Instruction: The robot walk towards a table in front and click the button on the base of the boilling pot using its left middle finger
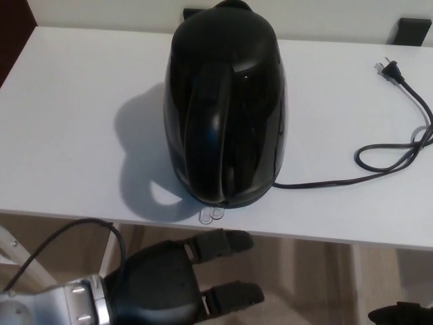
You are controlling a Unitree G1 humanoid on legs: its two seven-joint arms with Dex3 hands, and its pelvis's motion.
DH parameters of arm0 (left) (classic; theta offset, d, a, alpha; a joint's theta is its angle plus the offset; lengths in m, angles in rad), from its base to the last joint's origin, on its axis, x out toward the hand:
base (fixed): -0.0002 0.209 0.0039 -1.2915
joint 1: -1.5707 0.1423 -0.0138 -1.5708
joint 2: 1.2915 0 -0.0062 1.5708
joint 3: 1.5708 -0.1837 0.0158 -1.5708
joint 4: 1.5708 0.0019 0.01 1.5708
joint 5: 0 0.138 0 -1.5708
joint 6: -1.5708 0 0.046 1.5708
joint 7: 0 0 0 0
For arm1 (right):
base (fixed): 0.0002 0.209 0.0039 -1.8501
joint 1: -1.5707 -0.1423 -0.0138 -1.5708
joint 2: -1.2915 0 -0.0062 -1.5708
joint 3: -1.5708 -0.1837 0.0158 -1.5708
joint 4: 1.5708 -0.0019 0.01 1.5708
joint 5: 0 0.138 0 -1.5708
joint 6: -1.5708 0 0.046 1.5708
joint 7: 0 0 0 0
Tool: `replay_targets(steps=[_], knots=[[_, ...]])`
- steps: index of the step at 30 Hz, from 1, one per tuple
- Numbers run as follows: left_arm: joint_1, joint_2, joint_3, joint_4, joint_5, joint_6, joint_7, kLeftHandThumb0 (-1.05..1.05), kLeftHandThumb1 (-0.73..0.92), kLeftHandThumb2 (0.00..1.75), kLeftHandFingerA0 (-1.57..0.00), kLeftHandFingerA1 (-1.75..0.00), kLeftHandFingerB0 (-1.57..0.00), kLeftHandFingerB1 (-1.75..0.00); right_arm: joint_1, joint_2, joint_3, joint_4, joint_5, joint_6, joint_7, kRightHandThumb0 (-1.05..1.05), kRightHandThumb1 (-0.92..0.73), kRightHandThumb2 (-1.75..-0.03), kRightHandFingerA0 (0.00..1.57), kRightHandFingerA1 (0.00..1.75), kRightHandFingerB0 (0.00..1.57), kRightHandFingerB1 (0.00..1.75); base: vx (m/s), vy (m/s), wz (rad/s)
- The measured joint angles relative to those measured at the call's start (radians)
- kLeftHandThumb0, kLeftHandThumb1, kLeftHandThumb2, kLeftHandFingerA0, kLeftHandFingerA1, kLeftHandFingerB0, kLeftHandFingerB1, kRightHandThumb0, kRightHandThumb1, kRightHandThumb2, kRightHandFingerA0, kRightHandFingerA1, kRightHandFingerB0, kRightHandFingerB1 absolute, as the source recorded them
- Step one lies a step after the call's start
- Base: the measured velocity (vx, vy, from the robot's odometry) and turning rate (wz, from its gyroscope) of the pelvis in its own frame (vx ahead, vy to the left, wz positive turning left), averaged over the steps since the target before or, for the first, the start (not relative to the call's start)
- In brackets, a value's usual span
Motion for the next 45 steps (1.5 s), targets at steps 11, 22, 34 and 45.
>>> replay_targets(steps=[11,22,34,45], knots=[[-0.031,-0.010,0.015,0.092,0.007,0.001,-0.004,-0.48,0.87,0.69,-0.08,-0.23,-0.08,-0.22,0.004,-0.001,0.004,-0.016,-0.006,0.025,0.006,-0.37,-0.58,-0.56,0.63,0.43,0.57,0.42,0.00,0.000,0.00],[-0.047,-0.014,0.036,0.128,0.003,0.001,-0.011,-0.50,0.87,0.68,-0.10,-0.24,-0.10,-0.23,0.004,-0.001,0.004,-0.024,-0.006,0.033,0.004,-0.37,-0.58,-0.56,0.64,0.44,0.58,0.43,0.00,0.000,0.00],[-0.052,-0.020,0.036,0.142,0.004,0.001,-0.011,-0.49,0.85,0.65,-0.12,-0.27,-0.09,-0.26,0.002,-0.001,0.007,-0.027,-0.007,0.034,0.002,-0.34,-0.58,-0.57,0.66,0.45,0.57,0.44,0.00,0.000,0.00],[-0.056,-0.036,0.033,0.174,0.010,0.002,-0.007,-0.28,0.67,1.15,0.00,-0.48,0.00,-0.48,-0.001,-0.001,0.010,-0.027,-0.007,0.041,0.006,-0.34,-0.59,-0.57,0.68,0.46,0.56,0.44,0.00,0.000,0.00]])
